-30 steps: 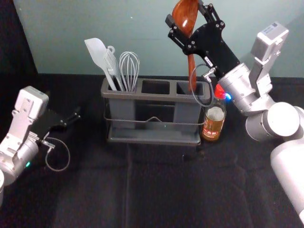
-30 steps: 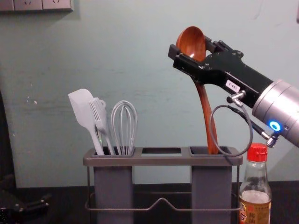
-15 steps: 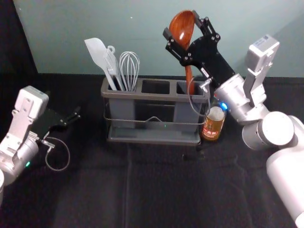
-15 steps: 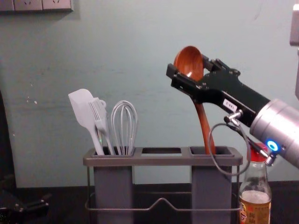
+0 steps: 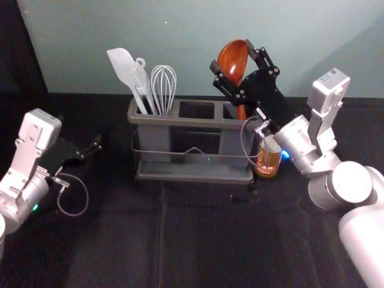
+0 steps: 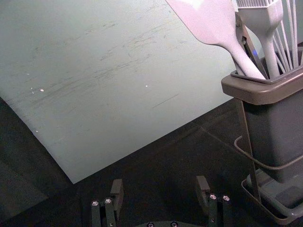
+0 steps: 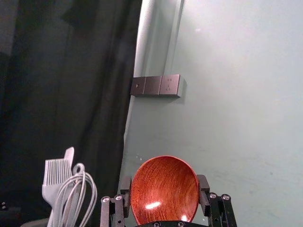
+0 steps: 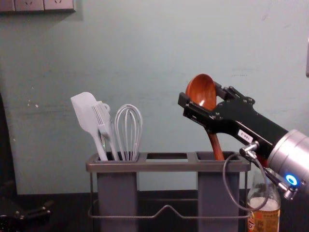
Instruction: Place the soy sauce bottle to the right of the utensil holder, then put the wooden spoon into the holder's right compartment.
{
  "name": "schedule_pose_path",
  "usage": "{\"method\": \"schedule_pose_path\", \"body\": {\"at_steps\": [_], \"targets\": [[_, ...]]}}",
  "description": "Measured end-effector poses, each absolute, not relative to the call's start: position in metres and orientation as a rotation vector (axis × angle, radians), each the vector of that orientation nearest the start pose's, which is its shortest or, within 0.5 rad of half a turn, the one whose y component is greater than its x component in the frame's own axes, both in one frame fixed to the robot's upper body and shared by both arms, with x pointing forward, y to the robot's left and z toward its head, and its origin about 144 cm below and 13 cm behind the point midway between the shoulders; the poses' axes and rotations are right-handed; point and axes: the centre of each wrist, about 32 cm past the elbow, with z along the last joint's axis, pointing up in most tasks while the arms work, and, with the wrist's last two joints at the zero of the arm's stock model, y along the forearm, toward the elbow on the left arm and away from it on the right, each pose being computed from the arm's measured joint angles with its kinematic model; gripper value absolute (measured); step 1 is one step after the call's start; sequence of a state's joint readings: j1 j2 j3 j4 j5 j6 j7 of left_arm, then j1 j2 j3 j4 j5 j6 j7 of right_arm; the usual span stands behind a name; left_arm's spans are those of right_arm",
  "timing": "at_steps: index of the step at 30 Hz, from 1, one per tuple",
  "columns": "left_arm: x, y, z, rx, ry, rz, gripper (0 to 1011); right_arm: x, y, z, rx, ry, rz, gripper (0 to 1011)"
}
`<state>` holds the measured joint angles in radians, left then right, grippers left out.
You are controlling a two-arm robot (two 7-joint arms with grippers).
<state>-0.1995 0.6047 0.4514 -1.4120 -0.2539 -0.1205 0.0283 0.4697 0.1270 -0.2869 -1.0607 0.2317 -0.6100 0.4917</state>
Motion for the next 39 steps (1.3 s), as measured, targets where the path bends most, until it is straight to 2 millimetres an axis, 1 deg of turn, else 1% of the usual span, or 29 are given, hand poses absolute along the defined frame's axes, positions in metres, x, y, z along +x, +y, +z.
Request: {"method": "schedule_pose_path", "body": {"at_steps": [10,18,21,27,35,36,39], "targets": [[0.489,0.310,1.140,0.304,-0.285,1.248,1005,0.573,-0.208,1.149,0.305,-0.431,-0.877,840],[0.489,0.310,1.140,0.304,-0.285,1.248,1005,0.571,-0.207,1.147,0.308,-0.424,-0.873,840],[0.489,0.310,1.140,0.304,-0.285,1.248,1005,0.571,-0.207,1.147,0.311,-0.425,-0.871,862],[0.489,0.310,1.140,0.304,-0.285,1.248,1005,0.572,-0.206,1.153,0.326,-0.438,-0.874,1003],[0.489,0.310,1.140,0.304,-0.285,1.248,1005,0.573,-0.207,1.165,0.353,-0.466,-0.880,1003],[0.489,0.310,1.140,0.304,-0.285,1.248,1005,0.572,-0.207,1.173,0.361,-0.479,-0.880,1002],[0.489,0.310,1.140,0.304,-0.285,1.248,1005,0.569,-0.209,1.176,0.363,-0.486,-0.877,1002]]}}
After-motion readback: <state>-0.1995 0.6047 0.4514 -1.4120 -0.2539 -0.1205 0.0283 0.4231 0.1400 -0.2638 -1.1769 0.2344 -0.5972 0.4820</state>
